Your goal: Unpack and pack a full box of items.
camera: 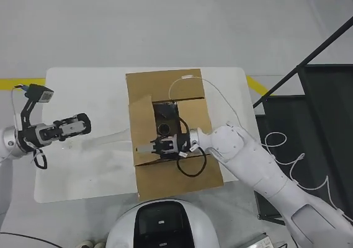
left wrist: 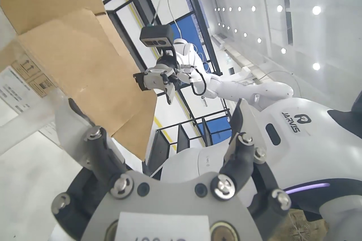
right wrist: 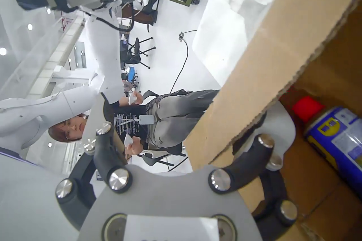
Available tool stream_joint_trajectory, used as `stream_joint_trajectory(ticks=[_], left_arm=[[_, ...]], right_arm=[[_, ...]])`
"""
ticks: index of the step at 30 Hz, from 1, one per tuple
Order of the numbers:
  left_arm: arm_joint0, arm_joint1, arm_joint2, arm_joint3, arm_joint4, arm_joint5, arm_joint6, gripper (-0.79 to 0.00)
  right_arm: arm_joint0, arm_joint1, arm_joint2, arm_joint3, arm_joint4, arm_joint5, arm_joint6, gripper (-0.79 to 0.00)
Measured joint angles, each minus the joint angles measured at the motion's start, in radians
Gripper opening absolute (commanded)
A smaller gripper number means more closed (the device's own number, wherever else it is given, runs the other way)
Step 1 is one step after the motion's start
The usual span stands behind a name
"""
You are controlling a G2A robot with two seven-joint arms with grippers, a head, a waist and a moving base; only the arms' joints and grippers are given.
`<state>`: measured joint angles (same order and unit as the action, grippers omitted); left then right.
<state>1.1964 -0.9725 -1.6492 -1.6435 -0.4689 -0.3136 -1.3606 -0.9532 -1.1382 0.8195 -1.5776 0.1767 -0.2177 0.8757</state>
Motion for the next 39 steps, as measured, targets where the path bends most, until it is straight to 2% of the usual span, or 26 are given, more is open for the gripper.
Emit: stream_joint_trajectory(ticks=[4, 10, 15, 20, 24, 28, 31, 35, 39], left_arm=[[0.029, 0.006, -0.068, -0.051, -0.047, -0.017, 0.031, 0.0], [0.079, 0.015, -0.121, -0.097, -0.076, -0.006, 0.026, 0.0], [0.09, 0.016, -0.076, -0.044, -0.062, 0.012, 0.019, 0.0], [0.051, 0.009, 0.023, 0.088, -0.054, 0.022, 0.032, 0.0], [0.002, 0.003, 0.095, 0.186, -0.043, 0.016, 0.032, 0.0], [-0.038, -0.002, 0.147, 0.257, -0.012, 0.01, 0.037, 0.0], [-0.058, -0.003, 0.173, 0.291, 0.01, 0.005, 0.04, 0.0], [-0.075, -0.003, 0.196, 0.316, 0.047, 0.001, 0.051, 0.0], [-0.075, -0.002, 0.176, 0.289, 0.011, -0.036, 0.079, 0.0]], right_arm=[[0.05, -0.033, -0.089, -0.01, -0.009, 0.016, 0.003, 0.0], [0.17, -0.121, -0.273, 0.036, -0.057, 0.058, -0.047, 0.0], [0.246, -0.193, -0.378, 0.121, -0.088, 0.094, -0.077, 0.0], [0.254, -0.22, -0.39, 0.17, -0.078, 0.094, -0.075, 0.0], [0.22, -0.199, -0.35, 0.143, -0.087, 0.089, -0.043, 0.0], [0.153, -0.157, -0.27, 0.082, -0.081, 0.074, 0.003, 0.0], [0.072, -0.11, -0.167, 0.021, -0.075, 0.052, 0.025, 0.0], [-0.089, -0.036, 0.027, -0.08, -0.06, 0.015, 0.06, 0.0], [-0.229, 0.012, 0.195, -0.14, -0.047, 0.003, 0.091, 0.0]])
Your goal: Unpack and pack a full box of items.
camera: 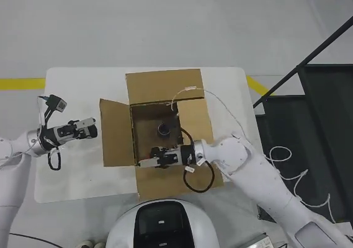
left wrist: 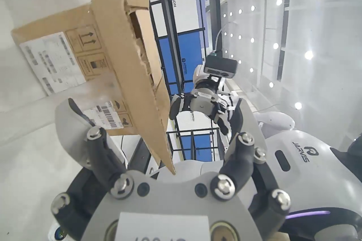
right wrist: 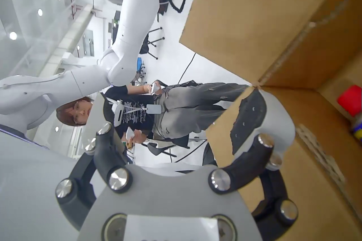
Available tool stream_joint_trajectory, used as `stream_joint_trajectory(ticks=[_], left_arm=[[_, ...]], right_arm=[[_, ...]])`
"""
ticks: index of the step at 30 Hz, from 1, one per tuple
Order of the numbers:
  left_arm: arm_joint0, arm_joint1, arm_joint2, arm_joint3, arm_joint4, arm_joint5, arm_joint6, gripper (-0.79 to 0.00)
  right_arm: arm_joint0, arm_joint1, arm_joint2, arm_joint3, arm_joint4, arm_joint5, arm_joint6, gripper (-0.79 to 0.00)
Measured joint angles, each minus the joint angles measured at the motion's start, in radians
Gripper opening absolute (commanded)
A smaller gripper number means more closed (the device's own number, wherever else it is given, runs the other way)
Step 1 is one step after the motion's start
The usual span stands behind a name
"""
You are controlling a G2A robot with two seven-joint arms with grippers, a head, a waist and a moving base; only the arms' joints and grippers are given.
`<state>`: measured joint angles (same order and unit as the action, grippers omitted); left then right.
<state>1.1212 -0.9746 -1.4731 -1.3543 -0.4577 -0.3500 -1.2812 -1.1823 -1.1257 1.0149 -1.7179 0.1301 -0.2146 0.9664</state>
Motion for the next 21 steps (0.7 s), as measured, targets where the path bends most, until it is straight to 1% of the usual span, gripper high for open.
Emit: stream_joint_trajectory(ticks=[3, 6, 8, 10, 13, 17, 21], left_arm=[[0.015, 0.005, -0.041, -0.09, -0.051, -0.026, 0.001, 0.0], [0.023, 0.009, -0.06, -0.204, -0.095, -0.011, -0.023, 0.0], [0.014, 0.009, -0.042, -0.261, -0.121, 0.016, -0.046, 0.0], [-0.005, 0.005, -0.005, -0.284, -0.133, 0.039, -0.063, 0.0], [-0.05, -0.005, 0.084, -0.261, -0.099, 0.063, -0.065, 0.0], [-0.103, -0.027, 0.21, -0.161, -0.111, 0.072, -0.046, 0.0], [-0.135, -0.037, 0.273, -0.074, -0.089, 0.077, -0.051, 0.0]], right_arm=[[-0.077, 0.021, 0.091, -0.032, 0.021, -0.013, 0.013, 0.0], [-0.134, 0.035, 0.16, -0.055, 0.042, -0.027, 0.014, 0.0], [-0.166, 0.042, 0.198, -0.065, 0.055, -0.036, 0.007, 0.0], [-0.188, 0.047, 0.228, -0.07, 0.063, -0.043, -0.004, 0.0], [-0.222, 0.055, 0.279, -0.069, 0.084, -0.058, -0.016, 0.0], [-0.265, 0.064, 0.34, -0.066, 0.106, -0.073, -0.029, 0.0], [-0.291, 0.07, 0.377, -0.059, 0.128, -0.084, -0.025, 0.0]])
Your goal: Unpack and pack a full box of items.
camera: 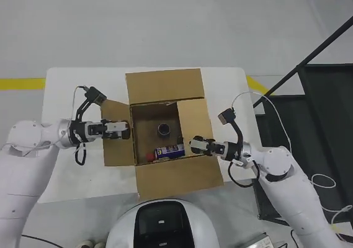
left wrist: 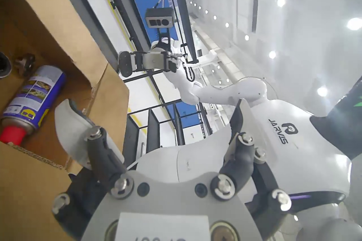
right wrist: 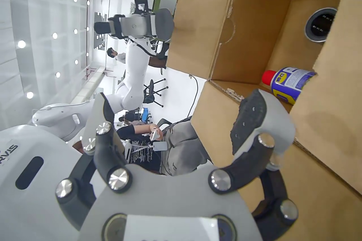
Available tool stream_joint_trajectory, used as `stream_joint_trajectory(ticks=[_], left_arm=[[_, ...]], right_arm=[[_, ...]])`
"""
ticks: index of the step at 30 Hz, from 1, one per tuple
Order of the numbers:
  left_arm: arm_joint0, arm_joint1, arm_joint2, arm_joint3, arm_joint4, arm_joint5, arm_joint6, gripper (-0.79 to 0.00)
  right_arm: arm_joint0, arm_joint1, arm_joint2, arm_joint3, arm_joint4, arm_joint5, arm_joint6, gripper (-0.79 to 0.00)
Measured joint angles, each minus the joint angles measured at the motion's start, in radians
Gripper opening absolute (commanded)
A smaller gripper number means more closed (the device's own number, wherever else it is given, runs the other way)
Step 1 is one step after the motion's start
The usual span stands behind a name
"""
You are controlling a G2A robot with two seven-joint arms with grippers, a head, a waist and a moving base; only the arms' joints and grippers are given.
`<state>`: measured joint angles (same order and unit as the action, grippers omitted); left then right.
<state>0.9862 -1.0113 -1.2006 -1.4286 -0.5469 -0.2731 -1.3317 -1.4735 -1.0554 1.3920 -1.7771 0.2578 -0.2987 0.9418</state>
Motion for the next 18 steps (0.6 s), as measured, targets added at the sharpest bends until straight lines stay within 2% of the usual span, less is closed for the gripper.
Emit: stream_joint_trajectory(ticks=[4, 12, 15, 18], left_arm=[[0.005, 0.007, -0.012, 0.044, 0.066, 0.01, 0.015, 0.0], [0.102, 0.041, -0.112, 0.052, 0.229, 0.02, 0.096, 0.0], [0.121, 0.042, -0.108, 0.071, 0.247, 0.024, 0.124, 0.0], [0.11, 0.036, -0.079, 0.101, 0.263, 0.026, 0.148, 0.0]], right_arm=[[-0.011, 0.003, 0.007, -0.002, 0.002, 0.0, 0.006, 0.0], [-0.001, 0.004, -0.018, -0.006, -0.031, 0.017, 0.003, 0.0], [0.003, 0.005, -0.026, -0.005, -0.039, 0.024, -0.003, 0.0], [0.005, 0.005, -0.031, -0.004, -0.043, 0.029, -0.007, 0.0]])
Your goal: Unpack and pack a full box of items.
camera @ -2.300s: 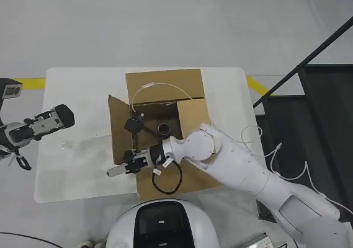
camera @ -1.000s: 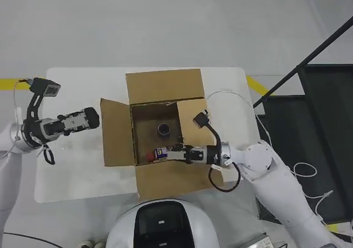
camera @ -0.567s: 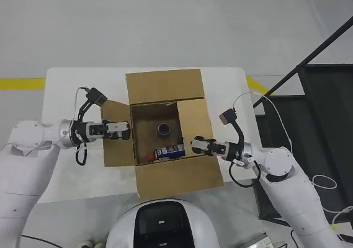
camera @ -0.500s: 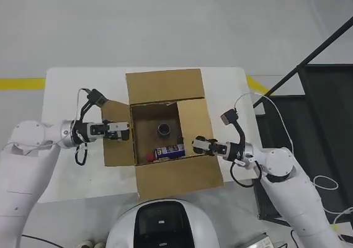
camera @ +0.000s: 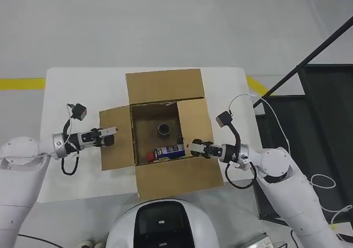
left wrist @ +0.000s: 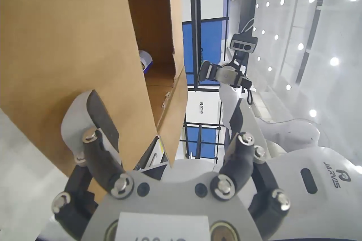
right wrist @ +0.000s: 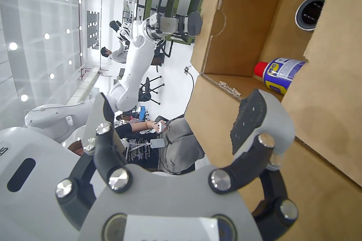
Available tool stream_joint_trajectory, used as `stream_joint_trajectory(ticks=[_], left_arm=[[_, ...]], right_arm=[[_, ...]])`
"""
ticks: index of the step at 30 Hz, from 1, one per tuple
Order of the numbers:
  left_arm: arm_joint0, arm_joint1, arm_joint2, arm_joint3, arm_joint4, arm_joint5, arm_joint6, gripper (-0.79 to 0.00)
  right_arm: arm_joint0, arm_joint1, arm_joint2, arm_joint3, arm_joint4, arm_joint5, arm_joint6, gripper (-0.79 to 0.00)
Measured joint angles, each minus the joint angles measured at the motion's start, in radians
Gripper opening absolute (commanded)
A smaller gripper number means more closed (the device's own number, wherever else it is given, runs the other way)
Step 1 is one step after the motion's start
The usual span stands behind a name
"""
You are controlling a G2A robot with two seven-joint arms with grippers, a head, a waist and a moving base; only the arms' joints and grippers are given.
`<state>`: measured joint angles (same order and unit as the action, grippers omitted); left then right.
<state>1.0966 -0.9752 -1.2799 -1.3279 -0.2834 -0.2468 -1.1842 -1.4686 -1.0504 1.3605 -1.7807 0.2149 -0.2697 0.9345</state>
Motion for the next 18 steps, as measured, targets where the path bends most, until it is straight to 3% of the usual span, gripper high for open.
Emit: stream_joint_trajectory(ticks=[6, 10, 18], left_arm=[[-0.06, -0.016, 0.079, 0.025, 0.012, 0.011, -0.024, 0.0], [-0.092, -0.017, 0.087, -0.002, 0.02, 0.015, -0.042, 0.0], [-0.141, -0.003, 0.042, -0.178, 0.013, 0.059, -0.102, 0.0]], right_arm=[[0.007, 0.001, -0.014, 0.007, -0.004, 0.012, 0.005, 0.0], [0.021, 0.001, -0.029, 0.013, -0.004, 0.016, 0.014, 0.0], [0.049, 0.0, -0.046, 0.025, 0.004, 0.009, 0.015, 0.0]])
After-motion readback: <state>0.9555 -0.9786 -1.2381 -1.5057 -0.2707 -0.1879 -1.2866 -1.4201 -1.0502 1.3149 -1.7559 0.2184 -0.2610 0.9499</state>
